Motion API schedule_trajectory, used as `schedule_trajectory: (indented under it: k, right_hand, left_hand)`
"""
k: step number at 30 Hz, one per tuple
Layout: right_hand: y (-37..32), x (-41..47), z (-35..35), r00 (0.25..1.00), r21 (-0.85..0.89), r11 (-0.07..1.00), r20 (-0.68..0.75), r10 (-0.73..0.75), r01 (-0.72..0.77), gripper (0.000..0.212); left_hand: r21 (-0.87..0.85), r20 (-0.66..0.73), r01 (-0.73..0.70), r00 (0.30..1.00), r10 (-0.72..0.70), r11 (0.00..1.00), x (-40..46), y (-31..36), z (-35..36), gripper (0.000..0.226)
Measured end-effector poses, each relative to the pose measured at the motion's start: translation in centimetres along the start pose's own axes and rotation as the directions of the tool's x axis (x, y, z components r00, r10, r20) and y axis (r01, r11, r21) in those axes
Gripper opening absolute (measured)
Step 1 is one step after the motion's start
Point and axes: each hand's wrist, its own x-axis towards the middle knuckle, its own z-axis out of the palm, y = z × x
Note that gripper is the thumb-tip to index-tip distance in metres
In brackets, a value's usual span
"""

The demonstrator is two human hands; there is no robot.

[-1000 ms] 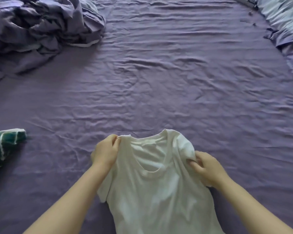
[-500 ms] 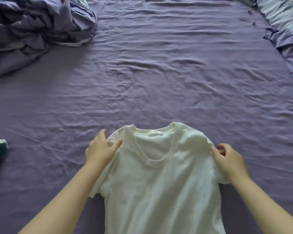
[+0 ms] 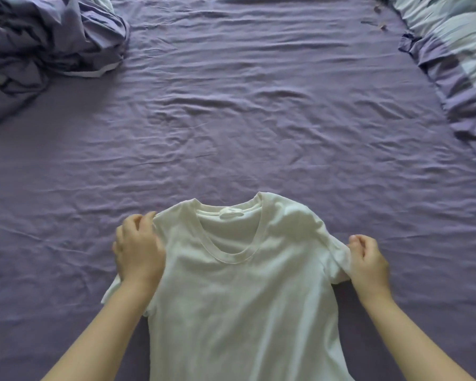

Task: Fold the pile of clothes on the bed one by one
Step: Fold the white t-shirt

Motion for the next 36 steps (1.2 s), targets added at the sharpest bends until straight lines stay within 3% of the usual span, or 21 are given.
schedule_trajectory:
  k: [4, 8, 10, 12, 15, 18, 20, 23, 26, 30, 32, 33, 35, 36]
  right_hand:
    - [1.8, -1.3, -0.9, 0.994, 0.034, 0.993, -0.004, 0.112, -0.112, 0.033]
    - [3.0, -1.6, -1.2, 0.995, 0.075, 0.993, 0.061, 0.084, -0.088, 0.019]
    - [3.1, -1.5, -1.1, 0.997, 0.124, 0.992, 0.075, 0.004, -0.014, 0.007]
    - [3.1, -1.3, -1.0, 0.998, 0.197, 0.98, 0.053, -0.036, 0.025, 0.01]
    - [2.8, -0.9, -1.0, 1.0, 0.301, 0.954, -0.002, -0.001, 0.001, 0.011]
    - [2.8, 0.2, -1.4, 0.999, 0.276, 0.961, -0.041, 0.035, -0.023, 0.012]
    - [2.8, 1.1, -1.9, 0.995, 0.282, 0.959, -0.096, 0.032, -0.004, 0.013]
    - [3.1, 1.6, -2.4, 0.995, 0.301, 0.954, -0.095, 0.03, 0.0, 0.014]
    - [3.5, 1.0, -2.0, 0.999, 0.234, 0.972, 0.034, 0.012, -0.019, 0.031]
    - [3.6, 1.3, -1.6, 0.999, 0.089, 0.995, 0.032, 0.033, -0.036, 0.052]
    - [3.4, 1.8, -1.4, 0.997, -0.003, 0.999, 0.063, 0.044, -0.044, 0.045]
    - [3.3, 1.9, -1.4, 0.998, -0.02, 0.999, 0.062, 0.027, -0.026, 0.031]
    - [3.0, 2.2, -1.6, 0.999, 0.023, 1.0, 0.032, 0.004, -0.005, 0.008]
    - [2.9, 2.3, -1.7, 1.0, 0.081, 0.996, -0.001, 0.021, -0.02, 0.008]
  left_hand:
    - [-0.234, 0.095, -0.337, 0.926, 0.366, 0.912, -3.7, 8.0, 2.6, 0.036]
    - [-0.332, 0.142, -0.421, 0.862, 0.486, 0.844, -4.4, 15.1, 5.7, 0.036]
    - [-0.276, 0.145, -0.523, 0.807, 0.573, 0.806, -3.4, 17.6, 7.3, 0.044]
    - [-0.177, 0.247, -0.598, 0.742, 0.624, 0.781, -2.1, 19.6, 8.6, 0.053]
    - [-0.001, 0.441, -0.682, 0.656, 0.613, 0.731, -0.9, 21.5, 10.2, 0.047]
    - [0.091, 0.538, -0.734, 0.605, 0.587, 0.673, 0.2, 22.5, 10.2, 0.037]
    - [0.038, 0.492, -0.7, 0.635, 0.596, 0.713, 1.2, 22.8, 9.8, 0.028]
    - [-0.1, 0.376, -0.526, 0.765, 0.522, 0.844, 2.0, 22.8, 9.6, 0.018]
    - [-0.084, 0.473, -0.491, 0.746, 0.469, 0.867, 1.3, 22.5, 9.9, 0.028]
    - [-0.009, 0.481, -0.542, 0.735, 0.479, 0.84, 0.5, 22.9, 10.2, 0.041]
    - [0.073, 0.477, -0.58, 0.735, 0.482, 0.811, 0.7, 22.9, 10.4, 0.032]
    - [0.076, 0.475, -0.574, 0.74, 0.476, 0.815, 0.9, 22.9, 10.3, 0.027]
    - [0.003, 0.458, -0.54, 0.749, 0.479, 0.842, 1.3, 23.0, 10.3, 0.021]
    - [-0.059, 0.432, -0.517, 0.758, 0.488, 0.854, 1.3, 23.1, 10.3, 0.019]
